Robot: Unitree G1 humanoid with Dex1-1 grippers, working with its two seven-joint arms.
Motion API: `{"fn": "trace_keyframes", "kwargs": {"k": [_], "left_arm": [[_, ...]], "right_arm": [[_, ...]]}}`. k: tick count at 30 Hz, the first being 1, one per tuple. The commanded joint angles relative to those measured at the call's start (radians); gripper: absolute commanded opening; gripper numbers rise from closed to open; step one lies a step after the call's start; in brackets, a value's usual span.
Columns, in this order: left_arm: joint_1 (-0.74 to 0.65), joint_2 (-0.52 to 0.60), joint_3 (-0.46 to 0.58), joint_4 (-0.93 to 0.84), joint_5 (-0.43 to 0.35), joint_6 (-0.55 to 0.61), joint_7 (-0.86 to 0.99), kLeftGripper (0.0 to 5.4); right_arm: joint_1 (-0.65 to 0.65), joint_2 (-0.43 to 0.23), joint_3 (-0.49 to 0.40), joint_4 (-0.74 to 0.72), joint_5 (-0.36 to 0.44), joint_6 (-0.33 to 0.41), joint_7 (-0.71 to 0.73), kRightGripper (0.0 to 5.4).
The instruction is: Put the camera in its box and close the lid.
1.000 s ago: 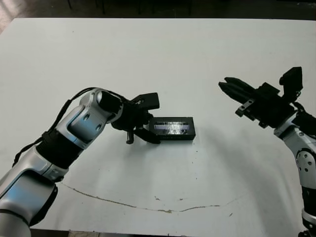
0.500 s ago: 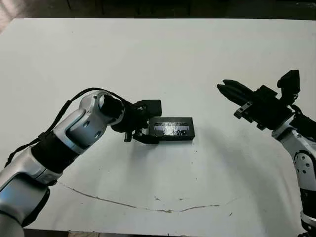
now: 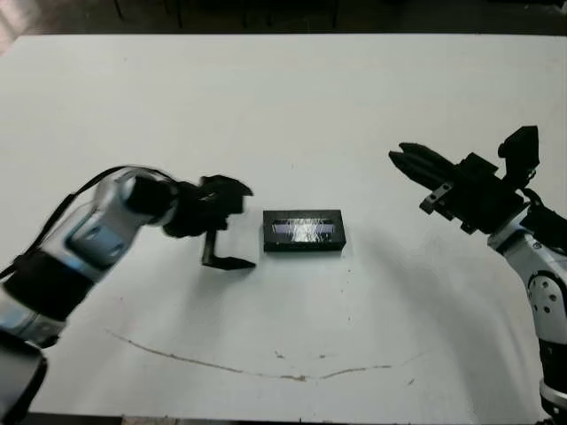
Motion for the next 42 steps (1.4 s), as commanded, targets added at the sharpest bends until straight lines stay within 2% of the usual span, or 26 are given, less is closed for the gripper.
{"fn": "trace_keyframes", "kwargs": {"k": [1,5,8,12,15,19,22,27,30,33,42], "left_arm": [[0.11,0.074,0.04,0.041,0.018,0.04,0.005,5.39],[0.147,0.102,0.166,-0.013,-0.058,0.036,0.02,5.39],[0.173,0.066,0.278,-0.113,-0.137,0.144,0.092,5.39],[0.227,-0.102,0.417,-0.258,-0.226,0.254,0.339,5.0],[0.256,-0.262,0.448,-0.343,-0.251,0.242,0.525,4.32],[0.257,-0.382,0.402,-0.428,-0.264,0.26,0.635,3.37],[0.253,-0.434,0.351,-0.462,-0.277,0.277,0.662,2.67],[0.25,-0.508,0.26,-0.491,-0.291,0.337,0.701,1.46],[0.255,-0.528,0.197,-0.471,-0.27,0.34,0.711,0.76],[0.268,-0.526,0.124,-0.451,-0.224,0.358,0.726,0.02],[0.264,-0.471,-0.079,-0.423,-0.109,0.533,0.724,0.01]], "right_arm": [[0.02,0.008,0.008,0.007,0.0,0.028,-0.017,0.0],[0.026,0.021,0.023,0.023,-0.012,0.013,-0.019,0.0],[0.031,0.029,0.034,0.03,-0.014,0.023,-0.029,0.0],[0.043,0.032,0.063,0.025,-0.043,0.036,-0.056,0.0],[0.048,0.025,0.103,0.019,-0.087,0.045,-0.073,0.0],[0.055,0.034,0.146,0.017,-0.127,0.041,-0.08,0.0],[0.064,0.048,0.169,0.02,-0.142,0.025,-0.076,0.0],[0.069,0.06,0.181,0.009,-0.148,0.04,-0.078,0.0],[0.068,0.057,0.178,0.006,-0.152,0.045,-0.08,0.0],[0.069,0.056,0.166,0.016,-0.143,0.018,-0.061,0.0],[0.053,0.042,0.12,0.021,-0.134,0.036,-0.049,0.0]]}}
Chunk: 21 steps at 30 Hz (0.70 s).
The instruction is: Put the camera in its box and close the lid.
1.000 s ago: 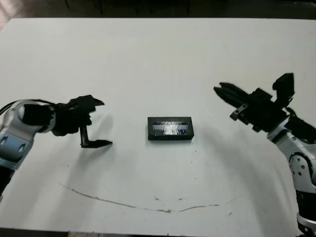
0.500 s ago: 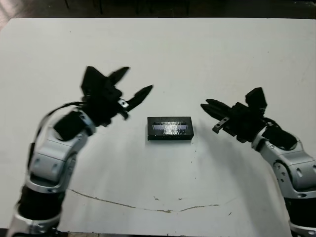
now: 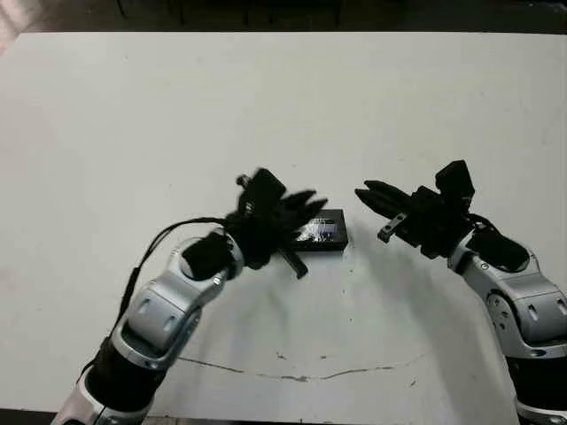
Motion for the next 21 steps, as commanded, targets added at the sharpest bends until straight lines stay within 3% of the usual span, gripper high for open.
{"fn": "trace_keyframes", "kwargs": {"k": [1,7,13,18,21], "left_arm": [[0.019,0.043,-0.077,0.035,0.054,0.075,-0.008,0.01],[0.04,0.073,-0.127,0.142,0.139,0.089,0.004,0.01],[0.067,0.084,-0.074,0.113,0.108,0.105,-0.024,0.01],[0.087,0.065,0.104,-0.092,-0.002,0.194,-0.038,0.01],[0.085,0.046,0.26,-0.183,-0.085,0.159,-0.035,0.01]], "right_arm": [[0.001,-0.014,-0.02,0.006,0.01,0.028,0.001,0.0],[-0.01,-0.014,-0.046,0.014,0.016,0.016,0.008,0.0],[-0.007,-0.011,-0.061,0.004,0.029,0.024,0.003,0.0],[-0.002,-0.006,-0.071,0.005,0.034,0.001,0.01,0.0],[-0.003,0.0,-0.082,0.004,0.047,0.007,0.002,0.0]]}}
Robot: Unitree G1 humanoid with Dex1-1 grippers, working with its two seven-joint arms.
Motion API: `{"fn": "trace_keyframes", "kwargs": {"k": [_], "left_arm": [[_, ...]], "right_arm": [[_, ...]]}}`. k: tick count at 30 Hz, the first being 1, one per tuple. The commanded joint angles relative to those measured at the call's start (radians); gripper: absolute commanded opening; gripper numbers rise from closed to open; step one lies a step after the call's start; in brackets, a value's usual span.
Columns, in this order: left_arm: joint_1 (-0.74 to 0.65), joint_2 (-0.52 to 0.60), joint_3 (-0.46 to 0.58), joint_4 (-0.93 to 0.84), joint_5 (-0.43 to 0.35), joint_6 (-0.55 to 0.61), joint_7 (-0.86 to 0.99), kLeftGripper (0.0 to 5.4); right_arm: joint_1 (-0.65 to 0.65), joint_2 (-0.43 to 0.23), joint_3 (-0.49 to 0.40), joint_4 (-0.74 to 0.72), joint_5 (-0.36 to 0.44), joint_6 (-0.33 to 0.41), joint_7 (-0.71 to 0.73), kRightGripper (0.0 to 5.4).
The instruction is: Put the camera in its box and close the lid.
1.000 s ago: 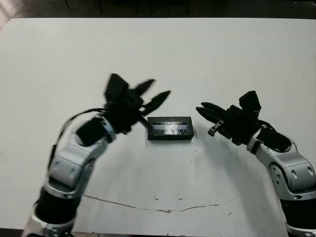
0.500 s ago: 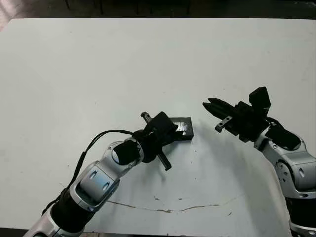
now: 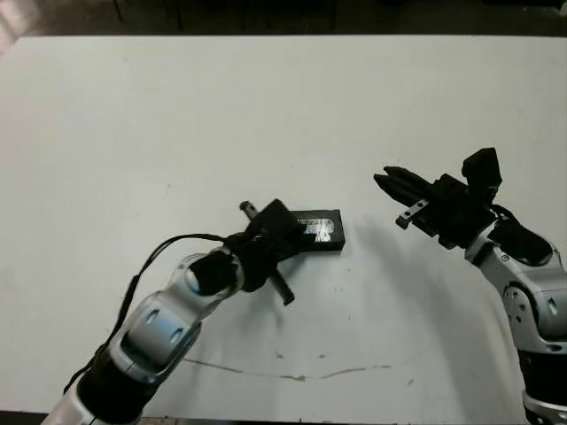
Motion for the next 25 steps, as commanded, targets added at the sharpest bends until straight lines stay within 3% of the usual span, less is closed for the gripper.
{"fn": "trace_keyframes", "kwargs": {"k": [1,5,14,25], "left_arm": [[0.013,-0.005,0.159,-0.079,-0.063,-0.027,0.017,0.01],[0.002,-0.043,0.308,-0.077,-0.09,-0.146,0.086,0.01],[0.048,-0.094,0.434,0.23,0.041,-0.672,0.28,0.01],[0.158,-0.192,0.459,0.238,-0.016,-0.795,0.354,0.01]], "right_arm": [[0.009,-0.001,-0.011,0.001,0.009,0.003,-0.001,0.0],[-0.001,0.009,-0.019,0.005,0.019,0.0,-0.006,0.0],[0.015,0.087,-0.058,-0.026,0.03,-0.063,-0.106,0.0],[0.009,0.105,-0.06,-0.021,0.028,-0.072,-0.143,0.0]]}}
